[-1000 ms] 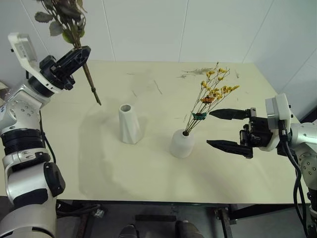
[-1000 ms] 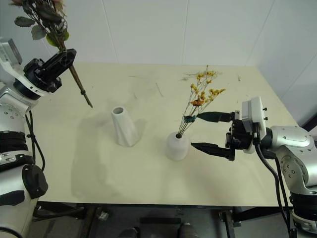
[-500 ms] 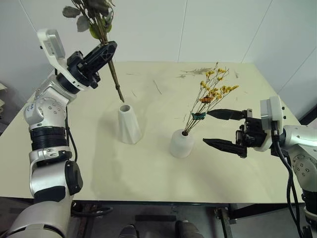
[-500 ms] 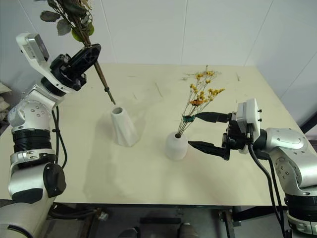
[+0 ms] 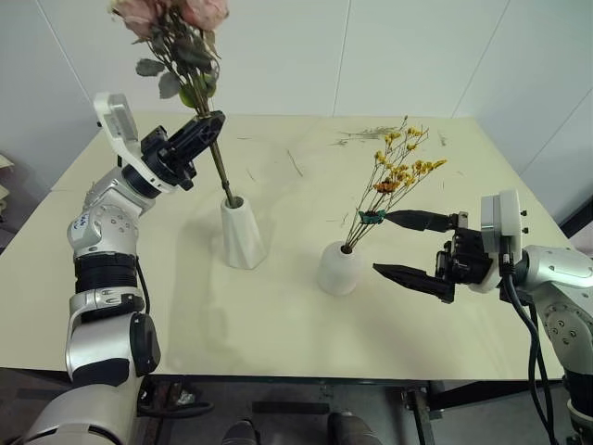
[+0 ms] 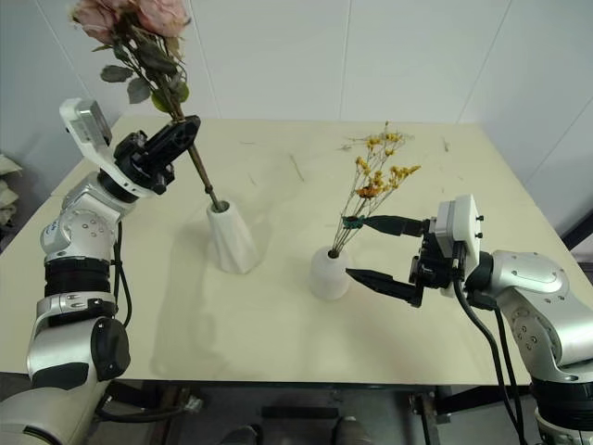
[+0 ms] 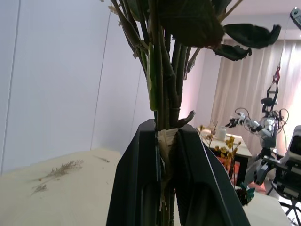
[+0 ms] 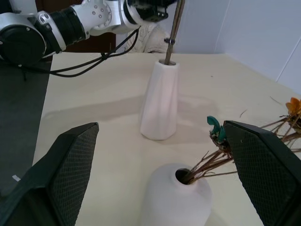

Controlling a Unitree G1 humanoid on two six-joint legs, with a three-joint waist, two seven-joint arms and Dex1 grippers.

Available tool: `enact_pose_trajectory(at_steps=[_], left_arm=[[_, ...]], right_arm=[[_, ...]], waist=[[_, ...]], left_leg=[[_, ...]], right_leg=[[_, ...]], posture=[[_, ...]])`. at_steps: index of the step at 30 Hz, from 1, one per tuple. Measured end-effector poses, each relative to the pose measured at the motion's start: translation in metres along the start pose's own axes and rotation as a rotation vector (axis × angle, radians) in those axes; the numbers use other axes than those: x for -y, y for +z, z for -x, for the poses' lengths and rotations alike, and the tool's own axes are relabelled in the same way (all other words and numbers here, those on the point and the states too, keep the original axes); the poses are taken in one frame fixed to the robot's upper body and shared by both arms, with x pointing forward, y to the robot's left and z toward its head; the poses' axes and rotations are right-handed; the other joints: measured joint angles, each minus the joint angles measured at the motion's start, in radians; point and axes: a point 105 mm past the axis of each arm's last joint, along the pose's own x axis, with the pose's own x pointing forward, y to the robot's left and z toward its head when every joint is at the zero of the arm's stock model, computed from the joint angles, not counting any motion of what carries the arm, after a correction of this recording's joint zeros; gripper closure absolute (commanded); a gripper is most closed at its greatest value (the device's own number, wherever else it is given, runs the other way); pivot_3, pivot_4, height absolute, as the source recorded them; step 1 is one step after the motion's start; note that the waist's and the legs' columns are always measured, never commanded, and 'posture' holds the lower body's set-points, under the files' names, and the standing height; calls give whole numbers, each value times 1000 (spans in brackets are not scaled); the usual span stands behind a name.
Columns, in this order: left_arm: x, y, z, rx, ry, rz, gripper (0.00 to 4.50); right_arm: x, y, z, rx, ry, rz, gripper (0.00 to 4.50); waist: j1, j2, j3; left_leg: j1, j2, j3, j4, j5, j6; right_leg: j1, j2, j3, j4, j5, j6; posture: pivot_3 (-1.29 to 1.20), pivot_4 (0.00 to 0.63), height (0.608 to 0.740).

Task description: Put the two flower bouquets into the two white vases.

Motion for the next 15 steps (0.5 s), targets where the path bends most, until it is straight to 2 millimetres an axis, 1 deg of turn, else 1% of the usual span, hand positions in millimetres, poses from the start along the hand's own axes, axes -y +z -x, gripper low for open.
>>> enact_pose_trajectory(at_steps=[10,15], left_arm=[[4,-26,0,-7,-5,29,4396],[2,-28,3,-20,13,-23,4396]], right_arm=[[2,-1,-1,15,-30,-9,0],[2,-2,-2,25,-37,-14,0]], waist=[[0,0,0],[1,0,0]], left_leg=[[0,0,0,0,0,0],[0,0,0,0,0,0]], right_leg=[[0,0,0,0,0,0],[0,0,0,0,0,0]], posture=[[0,150,740],[0,150,740]])
